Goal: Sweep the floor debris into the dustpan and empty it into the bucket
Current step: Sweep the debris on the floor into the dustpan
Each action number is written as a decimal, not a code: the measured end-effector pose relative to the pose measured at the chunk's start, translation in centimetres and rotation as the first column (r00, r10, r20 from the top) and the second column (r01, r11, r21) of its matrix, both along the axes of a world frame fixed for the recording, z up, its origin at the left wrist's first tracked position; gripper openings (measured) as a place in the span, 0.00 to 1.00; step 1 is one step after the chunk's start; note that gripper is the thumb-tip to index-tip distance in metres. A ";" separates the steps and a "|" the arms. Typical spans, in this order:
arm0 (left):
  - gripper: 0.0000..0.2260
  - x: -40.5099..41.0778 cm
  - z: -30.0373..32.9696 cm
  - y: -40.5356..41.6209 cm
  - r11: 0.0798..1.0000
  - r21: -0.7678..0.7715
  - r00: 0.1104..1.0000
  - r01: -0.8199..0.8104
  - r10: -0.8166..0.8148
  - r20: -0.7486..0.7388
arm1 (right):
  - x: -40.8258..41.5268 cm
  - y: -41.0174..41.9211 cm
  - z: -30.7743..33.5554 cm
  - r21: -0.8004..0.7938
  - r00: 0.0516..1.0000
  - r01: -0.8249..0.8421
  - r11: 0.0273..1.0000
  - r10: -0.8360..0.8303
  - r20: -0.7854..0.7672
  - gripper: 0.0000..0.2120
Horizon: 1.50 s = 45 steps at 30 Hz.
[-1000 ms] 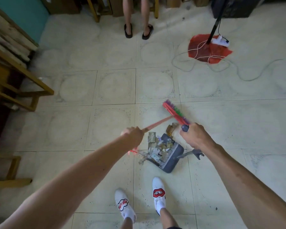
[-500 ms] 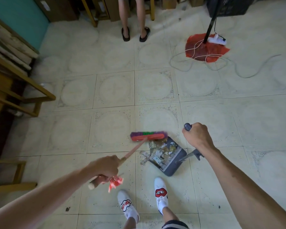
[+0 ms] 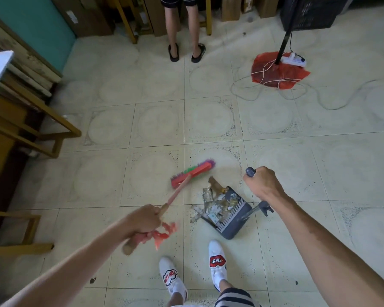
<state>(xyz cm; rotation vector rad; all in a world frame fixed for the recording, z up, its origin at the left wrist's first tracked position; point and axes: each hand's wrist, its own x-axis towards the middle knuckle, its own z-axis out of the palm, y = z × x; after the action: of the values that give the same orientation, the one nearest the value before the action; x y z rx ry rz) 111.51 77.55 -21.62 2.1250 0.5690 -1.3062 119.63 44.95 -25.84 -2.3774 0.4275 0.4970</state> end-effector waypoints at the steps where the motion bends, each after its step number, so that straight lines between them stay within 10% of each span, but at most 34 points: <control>1: 0.10 -0.2 -1.0 -1.5 0.998 0.037 0.999 0.051 -0.051 0.014 | 0.0 0.1 -0.1 0.012 1.000 -0.001 1.000 0.001 0.006 0.21; 14: 0.09 -5.0 -0.8 -11.9 0.949 -0.216 0.950 -0.231 0.171 -0.263 | -2.7 -0.8 -0.4 0.076 0.996 -0.065 0.995 0.060 0.067 0.18; 26: 0.08 4.9 5.8 -13.1 0.956 -0.279 0.949 0.090 -0.168 -0.267 | -5.4 -2.5 6.4 0.018 0.954 0.191 0.981 -0.190 0.230 0.19; 34: 0.11 6.6 13.8 -20.2 0.907 -0.262 0.908 0.330 -0.381 -0.173 | -9.1 -5.2 15.5 0.065 0.776 0.490 0.869 -0.470 0.420 0.17; 39: 0.11 5.2 19.0 -26.3 0.757 -0.252 0.798 0.603 -0.575 0.182 | -11.3 -6.7 20.0 0.102 0.588 0.651 0.752 -0.585 0.558 0.20; 45: 0.10 3.9 22.3 -33.9 0.620 -0.195 0.645 0.760 -0.755 0.114 | -15.9 -13.0 23.5 0.203 0.357 0.797 0.568 -0.716 0.600 0.17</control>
<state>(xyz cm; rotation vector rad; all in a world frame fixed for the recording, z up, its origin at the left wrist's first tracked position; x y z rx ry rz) 115.38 43.67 0.67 2.2413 -0.5806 -1.6625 103.68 31.91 -2.38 -1.9488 1.1752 -0.7928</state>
